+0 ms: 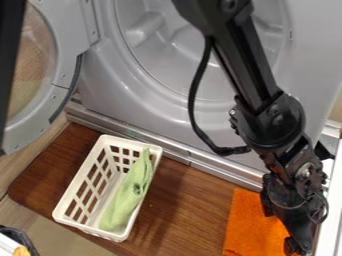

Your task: Move the orange cloth near the white basket

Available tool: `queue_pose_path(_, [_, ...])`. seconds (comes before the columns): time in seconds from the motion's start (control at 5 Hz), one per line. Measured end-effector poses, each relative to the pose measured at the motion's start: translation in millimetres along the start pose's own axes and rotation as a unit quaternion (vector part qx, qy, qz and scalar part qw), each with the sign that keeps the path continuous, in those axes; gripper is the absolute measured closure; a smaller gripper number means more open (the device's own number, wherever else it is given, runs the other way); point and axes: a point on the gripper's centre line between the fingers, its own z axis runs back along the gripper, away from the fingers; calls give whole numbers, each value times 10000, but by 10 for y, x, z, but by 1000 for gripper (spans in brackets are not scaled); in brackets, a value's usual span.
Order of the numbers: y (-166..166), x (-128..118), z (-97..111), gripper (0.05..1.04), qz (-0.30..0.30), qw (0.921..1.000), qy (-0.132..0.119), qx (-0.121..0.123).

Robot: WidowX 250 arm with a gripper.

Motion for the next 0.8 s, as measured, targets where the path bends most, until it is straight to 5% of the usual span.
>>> queue_pose_path(0.8, [71, -548, -10, 85, 635, 9972, 284, 285])
